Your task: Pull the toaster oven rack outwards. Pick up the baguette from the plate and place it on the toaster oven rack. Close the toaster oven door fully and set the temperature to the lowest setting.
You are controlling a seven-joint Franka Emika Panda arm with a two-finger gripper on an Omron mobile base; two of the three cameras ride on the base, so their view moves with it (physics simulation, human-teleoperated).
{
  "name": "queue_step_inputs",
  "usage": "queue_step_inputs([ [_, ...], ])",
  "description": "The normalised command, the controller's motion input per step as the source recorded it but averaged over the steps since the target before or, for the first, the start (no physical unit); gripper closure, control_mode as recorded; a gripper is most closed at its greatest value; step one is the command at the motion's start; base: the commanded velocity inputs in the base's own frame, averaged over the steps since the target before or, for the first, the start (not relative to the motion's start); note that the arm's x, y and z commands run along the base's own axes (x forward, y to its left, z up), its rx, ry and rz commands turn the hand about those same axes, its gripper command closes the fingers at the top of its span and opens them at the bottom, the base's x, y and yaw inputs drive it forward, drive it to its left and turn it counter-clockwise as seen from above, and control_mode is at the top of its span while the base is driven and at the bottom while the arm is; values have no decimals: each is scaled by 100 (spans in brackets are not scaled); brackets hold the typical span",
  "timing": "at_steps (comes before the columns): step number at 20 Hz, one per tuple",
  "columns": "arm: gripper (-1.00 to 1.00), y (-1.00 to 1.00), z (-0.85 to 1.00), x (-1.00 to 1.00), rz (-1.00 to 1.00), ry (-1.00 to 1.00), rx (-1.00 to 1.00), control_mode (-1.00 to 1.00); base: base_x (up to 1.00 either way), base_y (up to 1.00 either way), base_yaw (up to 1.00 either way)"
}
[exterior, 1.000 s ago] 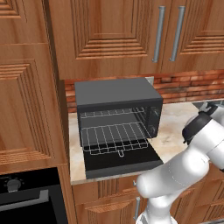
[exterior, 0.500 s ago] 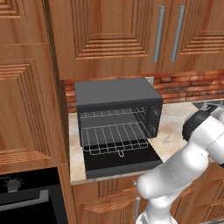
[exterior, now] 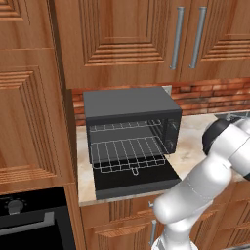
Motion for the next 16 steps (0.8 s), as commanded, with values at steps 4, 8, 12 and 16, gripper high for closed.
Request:
queue_step_inputs([
  [4,-100,0,-16,17,1,-4,3,-100,0,0,0],
  [8,-100,0,-16,20,1,-2,1,-100,0,0,0],
  [12,100,0,-14,18,1,-1,0,-100,0,0,0],
  [16,100,0,-9,11,1,-3,1,-100,0,0,0],
])
